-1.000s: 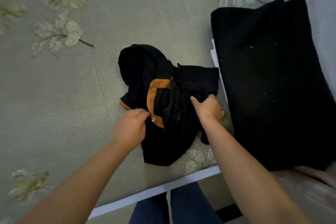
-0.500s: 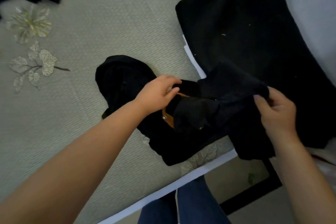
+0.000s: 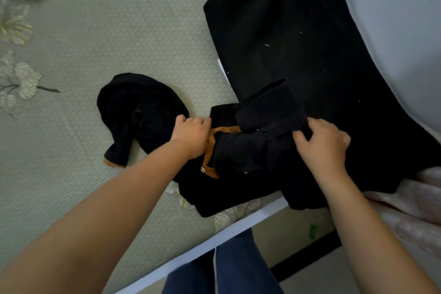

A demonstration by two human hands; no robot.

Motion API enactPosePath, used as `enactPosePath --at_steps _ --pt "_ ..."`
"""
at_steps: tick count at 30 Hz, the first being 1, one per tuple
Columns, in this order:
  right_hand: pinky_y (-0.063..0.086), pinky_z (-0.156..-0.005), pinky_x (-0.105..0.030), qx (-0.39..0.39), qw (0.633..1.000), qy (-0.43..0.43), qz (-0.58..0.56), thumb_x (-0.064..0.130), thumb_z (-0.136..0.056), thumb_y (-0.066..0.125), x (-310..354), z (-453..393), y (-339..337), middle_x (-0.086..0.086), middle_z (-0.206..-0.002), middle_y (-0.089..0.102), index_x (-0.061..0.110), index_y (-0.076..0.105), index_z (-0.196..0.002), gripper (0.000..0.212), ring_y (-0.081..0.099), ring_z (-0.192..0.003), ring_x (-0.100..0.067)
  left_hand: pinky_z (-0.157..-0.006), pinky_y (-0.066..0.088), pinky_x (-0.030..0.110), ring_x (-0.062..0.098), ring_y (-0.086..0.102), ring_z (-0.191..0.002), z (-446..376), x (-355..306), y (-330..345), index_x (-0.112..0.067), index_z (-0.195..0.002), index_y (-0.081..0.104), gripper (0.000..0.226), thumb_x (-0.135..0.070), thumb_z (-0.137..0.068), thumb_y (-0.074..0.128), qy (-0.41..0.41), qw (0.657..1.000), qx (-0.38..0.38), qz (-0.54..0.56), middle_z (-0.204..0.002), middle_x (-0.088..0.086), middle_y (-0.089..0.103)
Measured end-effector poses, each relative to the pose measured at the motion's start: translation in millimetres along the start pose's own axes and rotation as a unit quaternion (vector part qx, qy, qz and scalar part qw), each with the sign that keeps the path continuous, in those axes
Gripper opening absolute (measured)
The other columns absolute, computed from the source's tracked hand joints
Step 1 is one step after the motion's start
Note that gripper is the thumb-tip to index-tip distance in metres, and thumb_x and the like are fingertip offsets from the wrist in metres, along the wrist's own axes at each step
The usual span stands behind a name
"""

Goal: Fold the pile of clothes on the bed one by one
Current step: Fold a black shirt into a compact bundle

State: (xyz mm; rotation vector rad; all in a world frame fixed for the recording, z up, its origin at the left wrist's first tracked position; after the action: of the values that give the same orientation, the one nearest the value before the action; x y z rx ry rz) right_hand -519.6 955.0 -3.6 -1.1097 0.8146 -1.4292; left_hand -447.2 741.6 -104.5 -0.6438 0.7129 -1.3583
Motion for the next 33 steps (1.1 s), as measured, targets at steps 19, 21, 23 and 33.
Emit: enactPosePath --at_steps 19,21,23,33 --pt "0.029 -0.083 -0.036 -0.153 0.957 -0.242 -0.041 -0.008 -0.072 0.059 113 12 -77 -0.004 -0.077 0.071 0.01 0.073 -0.089 0.028 0.064 -0.07 -0.026 -0.069 0.036 0.024 0.018 0.053 -0.081 122 81 -108 0.003 -0.09 0.064 0.013 -0.005 -0.089 0.053 -0.142 0.767 -0.372 0.503 -0.082 0.007 0.06" --pt "0.031 -0.08 -0.035 -0.211 0.922 -0.312 -0.087 -0.01 -0.064 0.057 151 25 -109 -0.004 -0.07 0.071 0.007 0.073 -0.082 0.03 0.065 -0.06 -0.023 -0.068 0.039 0.022 0.013 0.053 -0.08 162 107 -152 0.0 -0.093 0.064 0.014 -0.002 -0.089 0.051 -0.136 0.732 -0.443 0.5 -0.082 0.001 0.059" --pt "0.028 -0.077 -0.033 -0.244 0.892 -0.357 -0.133 -0.01 -0.063 0.055 187 35 -144 -0.005 -0.069 0.071 0.006 0.073 -0.083 0.031 0.065 -0.058 -0.022 -0.064 0.038 0.014 0.008 0.05 -0.072 207 132 -195 -0.006 -0.091 0.061 0.013 -0.007 -0.089 0.048 -0.135 0.71 -0.507 0.47 -0.076 -0.005 0.055" --pt "0.041 -0.083 -0.034 -0.235 0.822 -0.425 -0.297 -0.018 -0.071 0.046 299 118 -291 -0.023 -0.099 0.068 -0.003 0.067 -0.101 0.039 0.063 -0.092 -0.037 -0.058 0.046 0.036 0.038 0.059 -0.061 458 168 -294 0.007 -0.075 0.063 0.016 -0.009 -0.074 0.058 -0.221 0.706 -0.67 0.058 -0.066 0.023 0.06"
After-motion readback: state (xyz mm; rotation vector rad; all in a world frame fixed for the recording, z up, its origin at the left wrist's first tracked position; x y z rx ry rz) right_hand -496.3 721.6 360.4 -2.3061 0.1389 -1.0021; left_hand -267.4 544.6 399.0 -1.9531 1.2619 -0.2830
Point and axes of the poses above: each hand's wrist, its own z-axis away from the middle knuckle, its own y-axis out of the palm, x = y × z, the point moved 9 cm from there along -z, towards the middle knuckle
